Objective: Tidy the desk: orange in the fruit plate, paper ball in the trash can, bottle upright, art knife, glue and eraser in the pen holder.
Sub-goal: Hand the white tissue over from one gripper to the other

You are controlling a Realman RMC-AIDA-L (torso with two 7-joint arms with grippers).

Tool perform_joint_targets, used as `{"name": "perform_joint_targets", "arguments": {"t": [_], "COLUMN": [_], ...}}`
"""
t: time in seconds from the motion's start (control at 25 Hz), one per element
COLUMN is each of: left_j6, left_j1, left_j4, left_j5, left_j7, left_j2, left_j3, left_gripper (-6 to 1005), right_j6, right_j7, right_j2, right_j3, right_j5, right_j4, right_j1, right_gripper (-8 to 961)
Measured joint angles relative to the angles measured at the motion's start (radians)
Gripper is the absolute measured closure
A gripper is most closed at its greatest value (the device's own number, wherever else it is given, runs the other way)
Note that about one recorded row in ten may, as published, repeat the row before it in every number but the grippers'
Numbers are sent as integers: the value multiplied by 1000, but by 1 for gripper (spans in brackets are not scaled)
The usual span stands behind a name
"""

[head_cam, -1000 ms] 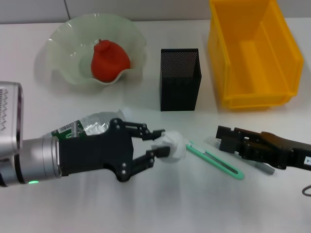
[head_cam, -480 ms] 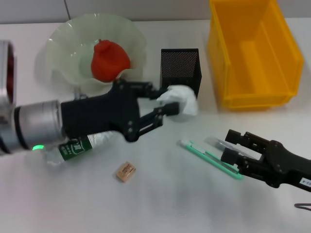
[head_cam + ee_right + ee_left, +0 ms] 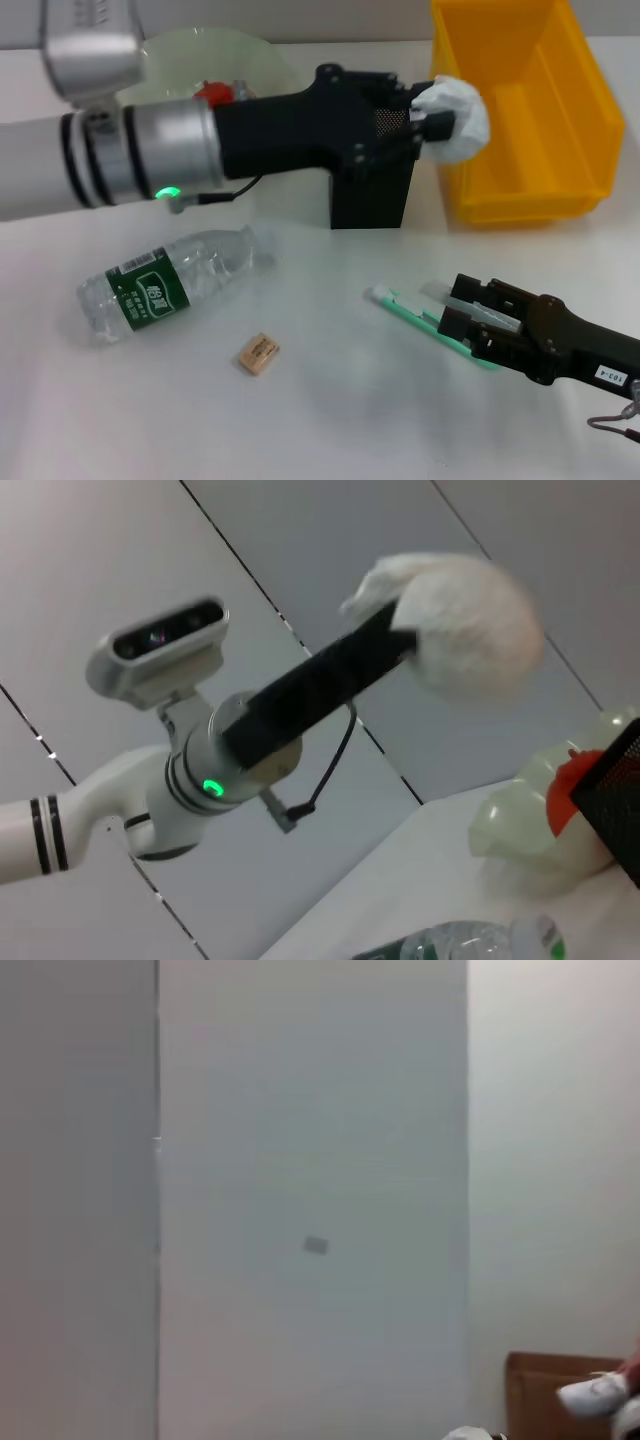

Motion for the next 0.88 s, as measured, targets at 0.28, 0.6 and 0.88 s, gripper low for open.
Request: {"name": "perform_joint_targets", "arguments": {"t": [0.28,0.6,0.88], "left_j6": [-143,-152,-46], "left_j1": [-16,57,224], "left_j4": [31,146,231], "left_j5": [-134,-233,-231], "left_j7": [8,2,4], "left_j2": [0,11,16], "left_j3": [141,233,152], "left_gripper": [715,715,715], "right_j6": [13,-37,-129], "right_j7": [0,60,142], "right_j2": [0,-7,-23], "right_j3": [0,9,19], "right_j5": [0,1,8], "right_j4": [9,8,0], "right_j1": [2,6,21], "right_gripper": [192,192,192]}}
